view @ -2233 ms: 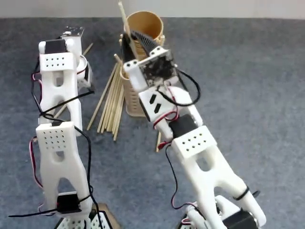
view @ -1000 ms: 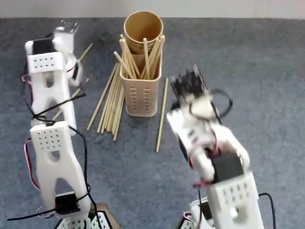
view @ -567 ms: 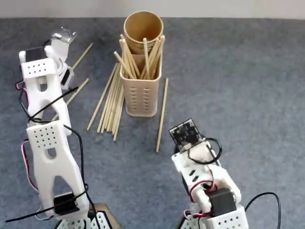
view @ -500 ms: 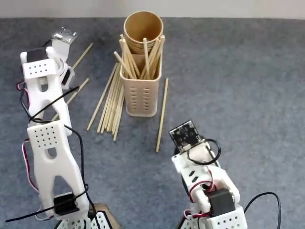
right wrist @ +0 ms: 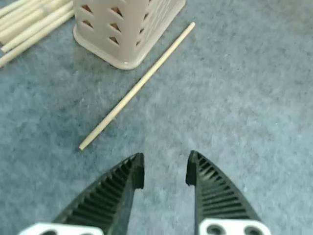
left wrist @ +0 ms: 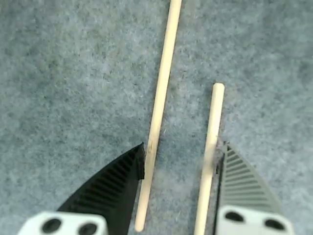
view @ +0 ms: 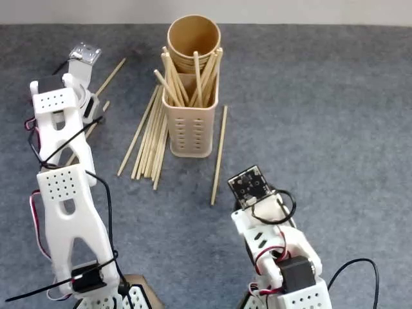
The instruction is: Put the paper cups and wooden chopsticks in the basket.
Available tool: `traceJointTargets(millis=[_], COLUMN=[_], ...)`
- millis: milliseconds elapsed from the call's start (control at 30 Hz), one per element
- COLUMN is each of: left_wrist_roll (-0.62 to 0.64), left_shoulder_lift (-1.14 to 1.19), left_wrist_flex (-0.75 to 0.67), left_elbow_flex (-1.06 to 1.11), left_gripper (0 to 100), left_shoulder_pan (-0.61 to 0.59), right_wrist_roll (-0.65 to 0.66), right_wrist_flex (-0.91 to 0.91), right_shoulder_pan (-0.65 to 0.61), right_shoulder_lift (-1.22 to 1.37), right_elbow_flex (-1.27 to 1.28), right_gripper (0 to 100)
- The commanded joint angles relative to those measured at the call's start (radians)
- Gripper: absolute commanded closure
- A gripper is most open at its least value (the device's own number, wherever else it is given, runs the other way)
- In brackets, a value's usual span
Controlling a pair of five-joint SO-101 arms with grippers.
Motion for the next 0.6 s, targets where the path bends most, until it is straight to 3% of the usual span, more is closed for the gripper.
traceJointTargets(millis=[0, 133, 200, 433, 567], left_wrist_roll=[-0.009, -0.009, -0.011, 0.008, 0.130], left_shoulder_lift=[0.031, 0.041, 0.041, 0.041, 0.047], left_wrist_flex=[-0.021, 0.107, 0.192, 0.299, 0.255], left_elbow_flex=[-0.008, -0.008, -0.010, -0.142, -0.292], left_gripper=[79, 93, 96, 86, 76], left_shoulder_pan=[-0.031, -0.033, -0.028, -0.038, -0.071], right_wrist_roll=[0.011, 0.011, 0.011, 0.011, 0.011], right_wrist_flex=[-0.041, -0.045, -0.045, -0.045, -0.045], right_shoulder_pan=[0.015, 0.015, 0.015, 0.015, 0.015], right_shoulder_lift=[-0.008, -0.008, -0.008, -0.008, -0.008], right_elbow_flex=[0.022, 0.028, 0.030, 0.030, 0.030], right_gripper=[85.0, 85.0, 85.0, 85.0, 85.0])
